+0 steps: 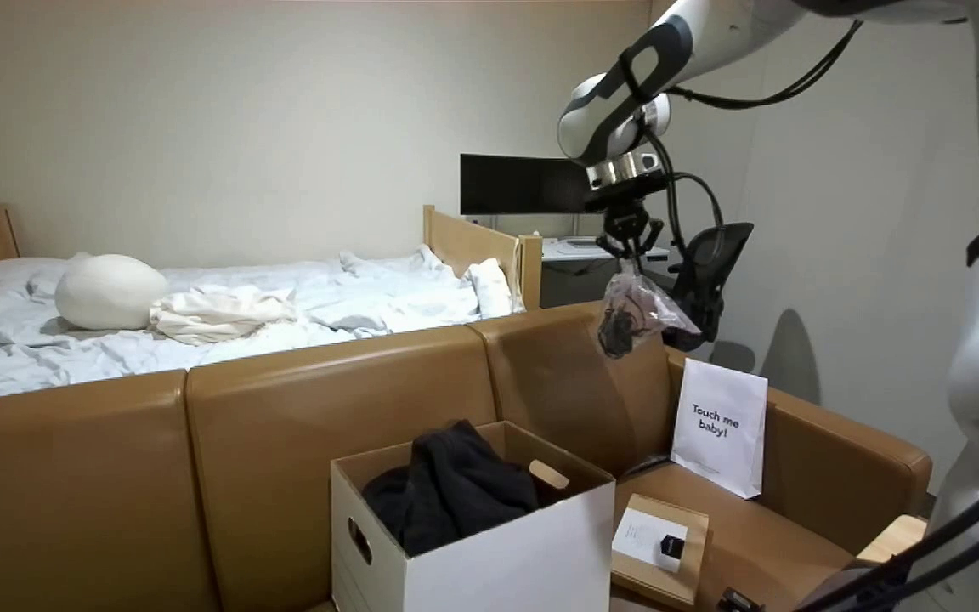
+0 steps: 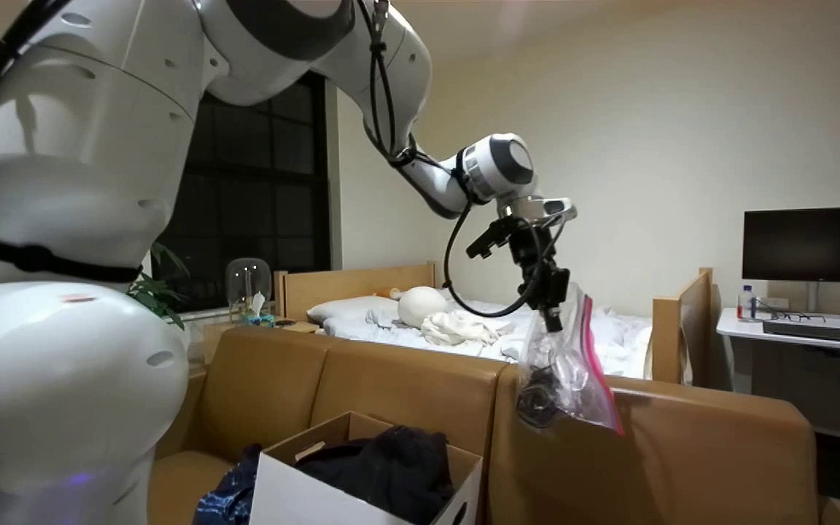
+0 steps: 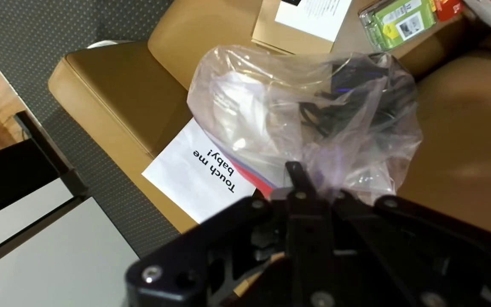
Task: Pick up the plastic bag from the box and put it on the couch.
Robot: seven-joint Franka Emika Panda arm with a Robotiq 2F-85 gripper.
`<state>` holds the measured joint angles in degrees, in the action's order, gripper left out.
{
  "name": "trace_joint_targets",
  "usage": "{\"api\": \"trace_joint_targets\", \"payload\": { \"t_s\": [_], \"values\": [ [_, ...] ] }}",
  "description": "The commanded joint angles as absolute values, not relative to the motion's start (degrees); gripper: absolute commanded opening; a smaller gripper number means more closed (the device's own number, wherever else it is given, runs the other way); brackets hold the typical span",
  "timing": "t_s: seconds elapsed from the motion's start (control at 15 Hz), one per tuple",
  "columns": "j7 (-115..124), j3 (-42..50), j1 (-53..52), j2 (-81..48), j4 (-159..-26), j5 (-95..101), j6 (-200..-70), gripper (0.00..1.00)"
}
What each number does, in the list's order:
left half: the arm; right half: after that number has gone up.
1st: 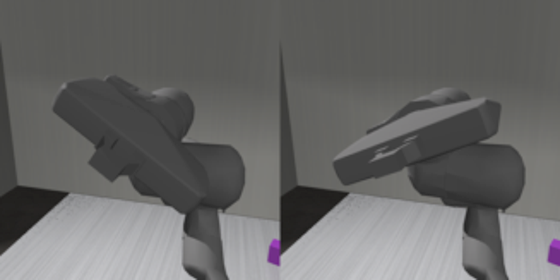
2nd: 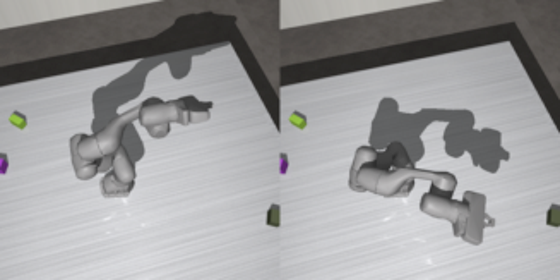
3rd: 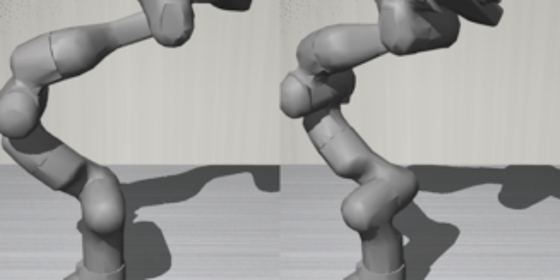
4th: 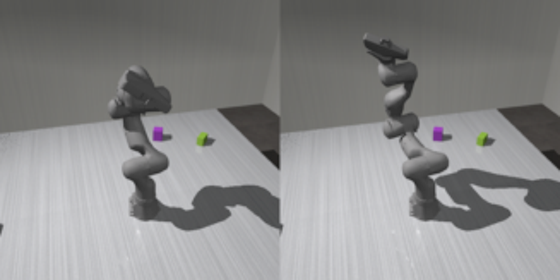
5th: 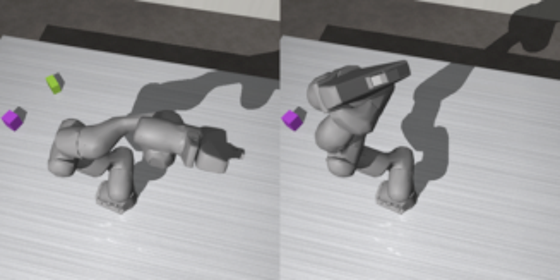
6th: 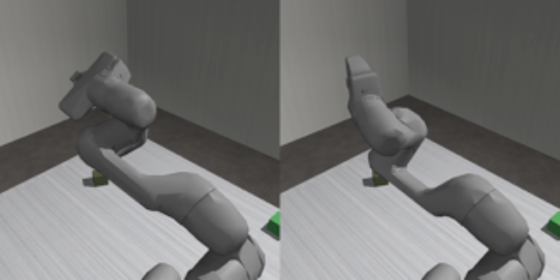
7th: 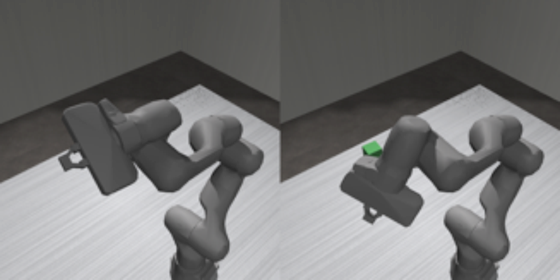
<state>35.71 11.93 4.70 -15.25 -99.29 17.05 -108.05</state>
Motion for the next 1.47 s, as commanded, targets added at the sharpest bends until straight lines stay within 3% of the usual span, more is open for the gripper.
{"api": "trace_joint_targets", "payload": {
  "t_s": [0.0,0.27,0.67,1.4],
  "values": [
    [21.8,14.0,11.2,-7.8,-106.2,12.5,-112.7,0.33],
    [5.2,14.1,14.3,-5.8,-106.2,8.1,-110.1,0.59],
    [2.7,6.9,6.9,-1.3,-116.1,8.3,-109.9,0.97],
    [-6.2,-6.7,-7.1,-5.0,-122.3,7.5,-109.5,1.0]
  ]
}}
